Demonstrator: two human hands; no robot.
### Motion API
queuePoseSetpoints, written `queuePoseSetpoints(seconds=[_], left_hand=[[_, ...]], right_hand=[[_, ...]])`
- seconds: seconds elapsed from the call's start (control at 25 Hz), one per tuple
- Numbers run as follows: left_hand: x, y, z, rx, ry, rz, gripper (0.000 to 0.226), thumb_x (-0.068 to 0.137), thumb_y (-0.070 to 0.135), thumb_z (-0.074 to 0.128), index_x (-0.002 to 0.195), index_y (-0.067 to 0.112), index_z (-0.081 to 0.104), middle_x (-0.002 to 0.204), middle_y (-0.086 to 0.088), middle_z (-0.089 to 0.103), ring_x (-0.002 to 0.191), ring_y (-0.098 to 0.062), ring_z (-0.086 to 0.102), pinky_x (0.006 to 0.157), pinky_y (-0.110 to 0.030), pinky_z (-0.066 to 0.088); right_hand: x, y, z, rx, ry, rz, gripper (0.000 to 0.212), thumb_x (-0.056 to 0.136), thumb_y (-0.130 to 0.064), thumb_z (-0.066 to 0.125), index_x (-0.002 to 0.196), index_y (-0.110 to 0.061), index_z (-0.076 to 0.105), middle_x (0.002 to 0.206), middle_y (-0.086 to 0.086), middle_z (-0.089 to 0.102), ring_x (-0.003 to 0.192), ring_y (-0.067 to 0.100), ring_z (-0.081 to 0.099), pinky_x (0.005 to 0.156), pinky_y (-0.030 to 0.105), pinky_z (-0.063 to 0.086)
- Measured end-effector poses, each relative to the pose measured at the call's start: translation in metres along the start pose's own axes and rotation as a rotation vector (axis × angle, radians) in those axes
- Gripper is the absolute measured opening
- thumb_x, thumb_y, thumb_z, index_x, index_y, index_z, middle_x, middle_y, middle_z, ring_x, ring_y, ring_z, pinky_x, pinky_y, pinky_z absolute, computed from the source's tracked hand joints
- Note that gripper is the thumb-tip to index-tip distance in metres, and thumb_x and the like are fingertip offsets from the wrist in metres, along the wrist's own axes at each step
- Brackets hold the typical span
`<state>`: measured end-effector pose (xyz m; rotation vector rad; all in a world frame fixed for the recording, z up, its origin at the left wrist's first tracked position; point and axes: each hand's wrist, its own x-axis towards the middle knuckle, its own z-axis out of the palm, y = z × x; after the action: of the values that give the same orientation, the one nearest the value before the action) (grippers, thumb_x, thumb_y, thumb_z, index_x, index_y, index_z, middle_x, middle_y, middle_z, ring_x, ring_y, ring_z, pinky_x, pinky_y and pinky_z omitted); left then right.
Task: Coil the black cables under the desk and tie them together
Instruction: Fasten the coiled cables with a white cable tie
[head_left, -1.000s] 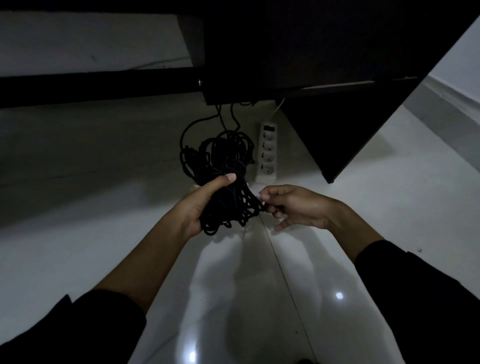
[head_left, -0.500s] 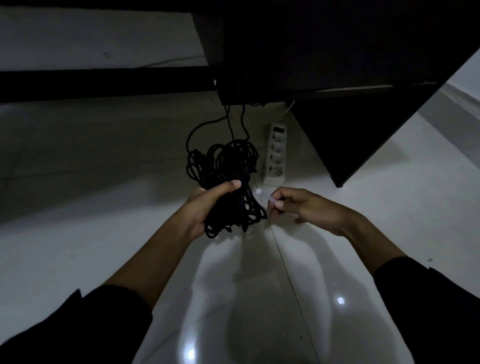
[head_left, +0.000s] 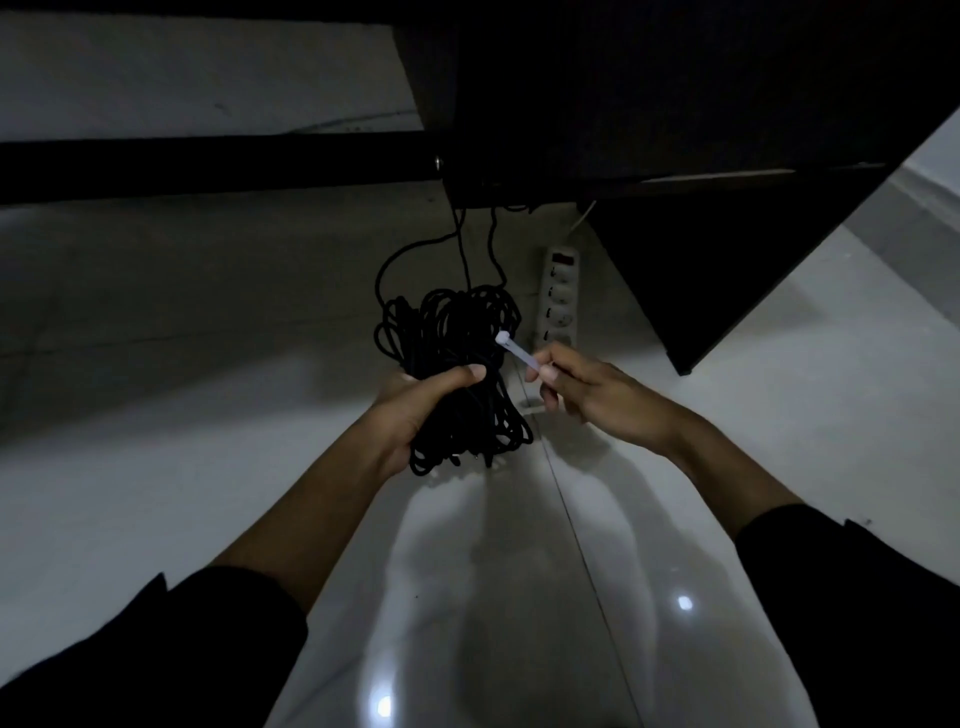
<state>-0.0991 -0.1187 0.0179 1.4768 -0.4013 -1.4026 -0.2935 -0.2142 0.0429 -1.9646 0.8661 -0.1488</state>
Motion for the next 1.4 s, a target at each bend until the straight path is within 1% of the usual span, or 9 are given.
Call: queuePoseSetpoints(seconds=[0.16, 0.4, 0.56, 0.68, 0.8, 0.96, 1.12, 1.24, 1.4], left_hand=[[-0.006, 0.002, 0.004, -0.006, 0.026, 0.013, 0.034, 0.076, 0.021, 0.079, 0.107, 0.011, 0.070, 0.093, -0.009, 0.076, 0.081, -0.021, 0.074, 0.060, -0.025, 0.057], [-0.007, -0.004, 0.009, 0.067, 0.050, 0.137, 0.037, 0.076, 0.008, 0.077, 0.111, 0.012, 0.066, 0.099, -0.009, 0.073, 0.085, -0.017, 0.071, 0.064, -0.020, 0.058], [0.004, -0.014, 0.008, 0.162, 0.146, 0.111, 0.034, 0.074, 0.007, 0.078, 0.105, 0.013, 0.066, 0.097, -0.008, 0.071, 0.084, -0.016, 0.069, 0.067, -0.023, 0.057], [0.017, -0.024, 0.003, 0.323, 0.197, 0.062, 0.038, 0.067, 0.018, 0.082, 0.102, 0.012, 0.067, 0.096, -0.009, 0.072, 0.086, -0.020, 0.069, 0.078, -0.033, 0.058], [0.026, -0.032, 0.002, 0.520, 0.243, 0.037, 0.074, 0.044, 0.044, 0.080, 0.110, 0.016, 0.063, 0.101, -0.007, 0.071, 0.091, -0.021, 0.068, 0.084, -0.040, 0.057], [0.031, -0.037, 0.005, 0.675, 0.298, 0.019, 0.072, 0.067, 0.033, 0.082, 0.126, 0.011, 0.048, 0.117, -0.009, 0.063, 0.107, -0.027, 0.061, 0.083, -0.029, 0.050], [0.039, -0.042, 0.011, 0.795, 0.353, 0.041, 0.072, 0.071, 0.035, 0.081, 0.127, 0.010, 0.042, 0.121, -0.015, 0.060, 0.110, -0.031, 0.059, 0.082, -0.033, 0.048], [0.043, -0.043, 0.013, 0.826, 0.365, 0.039, 0.066, 0.074, 0.038, 0.078, 0.123, 0.009, 0.044, 0.115, -0.014, 0.062, 0.105, -0.032, 0.061, 0.078, -0.034, 0.048], [0.041, -0.042, 0.016, 0.891, 0.408, 0.056, 0.046, 0.087, 0.031, 0.063, 0.120, 0.006, 0.042, 0.116, -0.019, 0.060, 0.107, -0.036, 0.058, 0.080, -0.037, 0.046]], right_hand=[[0.009, -0.016, 0.004, 0.014, -0.033, -0.068, 0.022, 0.105, -0.028, 0.033, 0.104, -0.019, 0.053, 0.078, -0.006, 0.049, 0.067, -0.005, 0.045, 0.065, 0.007, 0.038], [0.026, -0.023, 0.031, 0.204, -0.022, -0.122, 0.019, 0.105, -0.018, 0.033, 0.096, -0.017, 0.050, 0.070, -0.026, 0.049, 0.066, -0.008, 0.044, 0.063, 0.006, 0.035], [0.030, -0.014, 0.048, 0.357, 0.018, -0.108, 0.019, 0.101, -0.015, 0.037, 0.087, -0.019, 0.048, 0.077, 0.005, 0.038, 0.064, 0.004, 0.035, 0.058, 0.012, 0.031], [0.036, -0.005, 0.055, 0.441, 0.008, -0.073, 0.013, 0.087, -0.022, 0.040, 0.078, -0.019, 0.048, 0.068, -0.001, 0.035, 0.061, 0.006, 0.033, 0.059, 0.020, 0.029], [0.043, 0.005, 0.060, 0.511, 0.021, -0.025, 0.011, 0.080, -0.023, 0.040, 0.072, -0.017, 0.045, 0.062, -0.005, 0.035, 0.059, 0.010, 0.030, 0.059, 0.027, 0.024], [0.047, 0.011, 0.069, 0.557, -0.012, 0.002, 0.016, 0.069, -0.028, 0.045, 0.071, -0.013, 0.041, 0.062, 0.000, 0.032, 0.058, 0.011, 0.028, 0.057, 0.026, 0.024], [0.051, 0.014, 0.073, 0.558, 0.017, 0.057, 0.007, 0.074, -0.021, 0.040, 0.068, -0.017, 0.041, 0.063, -0.001, 0.035, 0.055, 0.007, 0.033, 0.057, 0.025, 0.026], [0.047, 0.014, 0.077, 0.348, 0.048, 0.056, 0.020, 0.091, -0.019, 0.046, 0.071, -0.024, 0.048, 0.072, 0.001, 0.050, 0.069, 0.010, 0.047, 0.071, 0.032, 0.035], [0.038, 0.011, 0.080, -0.376, 0.193, -0.077, 0.013, 0.097, -0.035, 0.049, 0.099, -0.029, 0.061, 0.105, -0.003, 0.061, 0.104, 0.017, 0.051, 0.085, 0.035, 0.032]])
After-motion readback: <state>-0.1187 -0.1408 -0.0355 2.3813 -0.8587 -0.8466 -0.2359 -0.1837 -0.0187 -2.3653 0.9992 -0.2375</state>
